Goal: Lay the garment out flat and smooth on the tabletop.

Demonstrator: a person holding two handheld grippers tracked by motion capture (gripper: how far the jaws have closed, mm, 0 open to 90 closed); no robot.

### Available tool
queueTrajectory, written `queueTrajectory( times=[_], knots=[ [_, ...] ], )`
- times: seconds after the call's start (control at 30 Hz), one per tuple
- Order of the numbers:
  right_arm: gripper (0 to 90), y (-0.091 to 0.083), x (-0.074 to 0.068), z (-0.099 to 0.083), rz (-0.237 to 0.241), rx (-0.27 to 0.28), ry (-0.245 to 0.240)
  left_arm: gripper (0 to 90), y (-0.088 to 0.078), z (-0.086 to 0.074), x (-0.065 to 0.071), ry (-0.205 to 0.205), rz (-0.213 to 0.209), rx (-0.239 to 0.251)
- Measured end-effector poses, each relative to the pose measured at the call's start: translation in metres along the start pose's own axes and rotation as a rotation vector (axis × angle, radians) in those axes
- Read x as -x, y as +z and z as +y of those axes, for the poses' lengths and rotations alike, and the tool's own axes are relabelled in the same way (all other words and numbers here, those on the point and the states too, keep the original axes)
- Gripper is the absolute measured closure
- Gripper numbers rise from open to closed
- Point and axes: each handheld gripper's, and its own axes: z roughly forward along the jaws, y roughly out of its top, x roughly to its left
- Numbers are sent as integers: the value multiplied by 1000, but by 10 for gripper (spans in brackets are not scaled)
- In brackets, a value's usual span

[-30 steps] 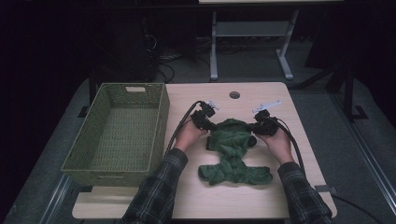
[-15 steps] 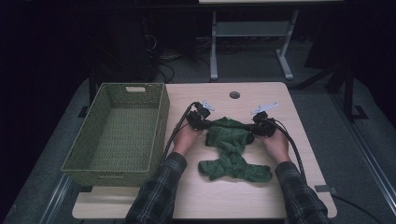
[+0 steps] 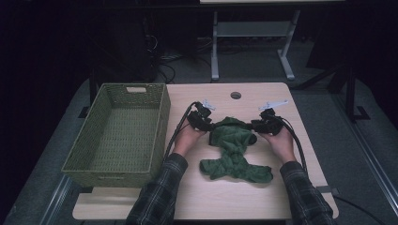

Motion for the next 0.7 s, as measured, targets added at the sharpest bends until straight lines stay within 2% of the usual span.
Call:
queueTrajectory(
  times=[0.03, 0.07, 0.2, 0.23, 0.27, 0.33, 0.43, 0.57, 0.7],
  knots=[
    [659, 0, 0, 0, 0, 0, 0, 593, 0, 0, 0, 0, 0, 0],
    [639, -8, 0, 4, -9, 19, 3, 574, -7, 5, 1, -11, -8, 33],
    [619, -17, 0, 6, -9, 30, 14, 522, -18, 12, 3, -7, -21, 40],
    [587, -21, -1, 5, -2, 19, 22, 503, -21, 13, 4, -10, -34, 42],
    [572, -23, 0, 5, -1, 8, 13, 481, -26, 13, 8, -22, -65, 43],
    [547, -26, -3, 4, 6, -15, 20, 451, -29, 12, 10, -21, -73, 48],
    [537, -30, -5, 3, 7, -26, 22, 432, -38, 6, 19, -21, -85, 63],
    [526, -40, -12, 3, 18, -28, 14, 377, -50, -6, 29, -44, -99, 106],
    [523, -49, -20, -1, 20, -5, -5, 295, -60, -14, 41, -25, -103, 96]
  ],
)
